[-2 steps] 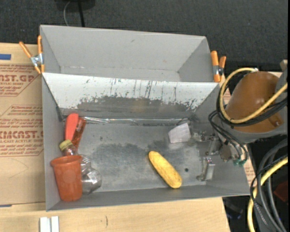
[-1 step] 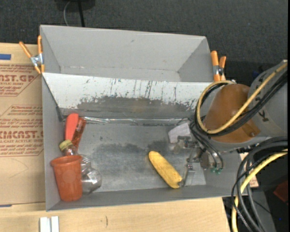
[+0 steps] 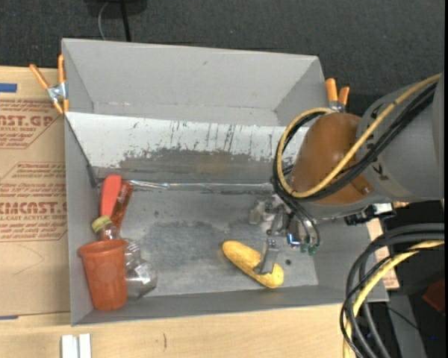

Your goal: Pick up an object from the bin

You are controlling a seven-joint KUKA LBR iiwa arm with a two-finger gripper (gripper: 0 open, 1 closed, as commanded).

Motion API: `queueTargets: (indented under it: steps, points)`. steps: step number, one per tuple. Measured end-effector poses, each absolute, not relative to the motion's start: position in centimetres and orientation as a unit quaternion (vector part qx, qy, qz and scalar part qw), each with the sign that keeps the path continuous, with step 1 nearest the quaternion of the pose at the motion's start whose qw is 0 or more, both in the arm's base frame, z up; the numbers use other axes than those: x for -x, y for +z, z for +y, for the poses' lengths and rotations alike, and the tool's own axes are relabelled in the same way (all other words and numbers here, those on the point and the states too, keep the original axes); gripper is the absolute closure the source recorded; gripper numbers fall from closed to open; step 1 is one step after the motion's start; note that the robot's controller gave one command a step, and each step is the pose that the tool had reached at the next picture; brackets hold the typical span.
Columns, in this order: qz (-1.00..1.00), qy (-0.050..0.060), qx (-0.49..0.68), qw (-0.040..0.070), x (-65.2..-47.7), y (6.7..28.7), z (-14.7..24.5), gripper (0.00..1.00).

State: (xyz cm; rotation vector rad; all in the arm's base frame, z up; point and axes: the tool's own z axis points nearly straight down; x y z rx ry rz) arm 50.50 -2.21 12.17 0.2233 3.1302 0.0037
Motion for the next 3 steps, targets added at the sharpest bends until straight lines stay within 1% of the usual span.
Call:
queueTargets:
  steps: [1,2,3]
  points:
    - [0.989,0.001,-0.150,0.000,-50.2,11.6,-3.3,0.00]
    - [0.992,0.001,-0.128,0.001,-49.1,8.1,-3.0,0.00]
    - [0.958,0.001,-0.286,-0.001,-48.6,6.9,-3.1,1.00]
